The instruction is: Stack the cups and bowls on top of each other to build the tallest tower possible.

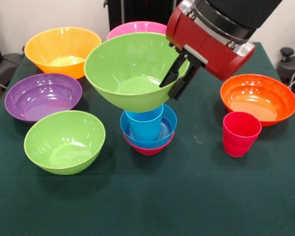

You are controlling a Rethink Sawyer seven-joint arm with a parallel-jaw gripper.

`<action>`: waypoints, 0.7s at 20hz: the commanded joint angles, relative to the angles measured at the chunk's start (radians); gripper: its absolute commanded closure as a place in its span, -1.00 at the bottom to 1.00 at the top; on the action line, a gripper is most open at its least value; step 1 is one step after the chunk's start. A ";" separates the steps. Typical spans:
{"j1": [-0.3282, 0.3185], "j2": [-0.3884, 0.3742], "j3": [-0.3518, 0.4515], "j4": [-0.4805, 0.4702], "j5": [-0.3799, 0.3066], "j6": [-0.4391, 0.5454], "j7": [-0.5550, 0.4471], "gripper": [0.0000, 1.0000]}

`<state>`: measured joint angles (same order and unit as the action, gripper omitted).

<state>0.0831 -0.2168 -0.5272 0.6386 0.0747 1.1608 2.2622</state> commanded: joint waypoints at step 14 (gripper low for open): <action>0.019 -0.006 0.095 0.148 -0.082 -0.083 -0.121 1.00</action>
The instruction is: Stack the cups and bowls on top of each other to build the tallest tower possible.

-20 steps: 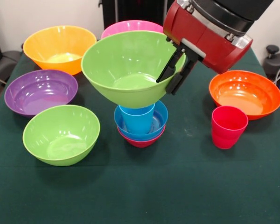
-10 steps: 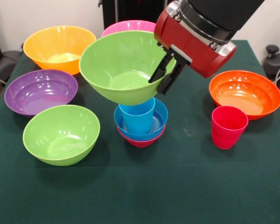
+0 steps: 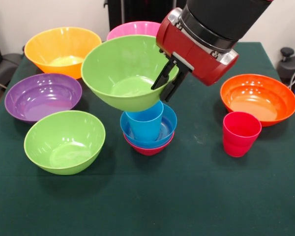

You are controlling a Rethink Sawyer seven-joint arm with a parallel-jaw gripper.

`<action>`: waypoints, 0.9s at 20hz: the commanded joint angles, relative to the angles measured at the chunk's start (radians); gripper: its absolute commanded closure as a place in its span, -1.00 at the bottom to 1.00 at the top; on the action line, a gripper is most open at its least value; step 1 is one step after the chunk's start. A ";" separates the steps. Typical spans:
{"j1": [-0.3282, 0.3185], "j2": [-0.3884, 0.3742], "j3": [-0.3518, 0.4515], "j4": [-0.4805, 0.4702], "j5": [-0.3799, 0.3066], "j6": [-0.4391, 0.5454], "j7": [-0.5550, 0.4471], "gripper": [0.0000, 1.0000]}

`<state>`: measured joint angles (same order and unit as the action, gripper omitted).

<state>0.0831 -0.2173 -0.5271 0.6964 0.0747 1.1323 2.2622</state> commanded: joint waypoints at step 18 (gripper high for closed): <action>0.034 0.006 0.088 0.082 -0.068 -0.055 -0.075 1.00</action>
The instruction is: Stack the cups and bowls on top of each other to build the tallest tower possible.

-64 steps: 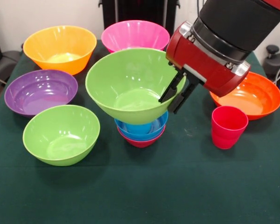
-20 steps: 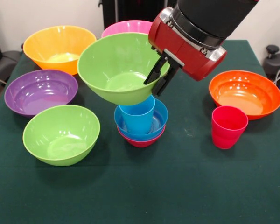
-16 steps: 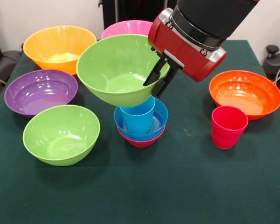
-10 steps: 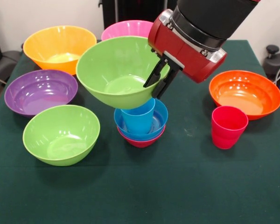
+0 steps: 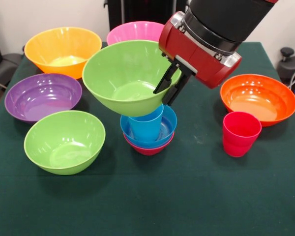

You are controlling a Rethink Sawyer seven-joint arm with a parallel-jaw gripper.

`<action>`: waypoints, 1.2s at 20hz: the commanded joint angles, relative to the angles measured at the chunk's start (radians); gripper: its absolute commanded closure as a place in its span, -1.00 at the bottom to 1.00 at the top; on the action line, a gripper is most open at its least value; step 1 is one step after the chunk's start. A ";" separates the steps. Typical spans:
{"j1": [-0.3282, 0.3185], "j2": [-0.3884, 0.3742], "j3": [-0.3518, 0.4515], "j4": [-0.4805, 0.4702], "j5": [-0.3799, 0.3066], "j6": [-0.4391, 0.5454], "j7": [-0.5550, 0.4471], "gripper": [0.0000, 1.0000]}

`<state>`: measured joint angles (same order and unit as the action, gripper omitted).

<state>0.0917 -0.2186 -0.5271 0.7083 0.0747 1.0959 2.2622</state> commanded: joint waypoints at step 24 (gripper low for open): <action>0.025 0.036 0.095 0.055 -0.057 -0.049 -0.050 1.00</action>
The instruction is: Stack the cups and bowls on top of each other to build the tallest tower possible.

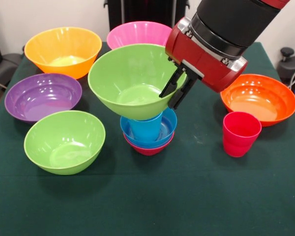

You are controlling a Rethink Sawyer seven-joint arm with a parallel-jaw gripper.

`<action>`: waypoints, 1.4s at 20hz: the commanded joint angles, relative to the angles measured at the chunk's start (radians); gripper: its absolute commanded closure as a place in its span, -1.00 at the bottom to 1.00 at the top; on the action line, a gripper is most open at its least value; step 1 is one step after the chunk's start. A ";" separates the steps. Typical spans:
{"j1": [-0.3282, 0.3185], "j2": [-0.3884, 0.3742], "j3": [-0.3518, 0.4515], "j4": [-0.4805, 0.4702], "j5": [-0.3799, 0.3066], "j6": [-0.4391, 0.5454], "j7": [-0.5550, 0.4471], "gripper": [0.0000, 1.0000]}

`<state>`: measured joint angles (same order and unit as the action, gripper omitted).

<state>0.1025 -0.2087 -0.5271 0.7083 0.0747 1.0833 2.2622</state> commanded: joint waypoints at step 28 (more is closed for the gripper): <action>0.026 0.016 0.100 0.109 -0.053 -0.082 -0.029 1.00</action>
<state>0.1055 -0.2088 -0.5271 0.7167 0.0745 1.0410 2.2622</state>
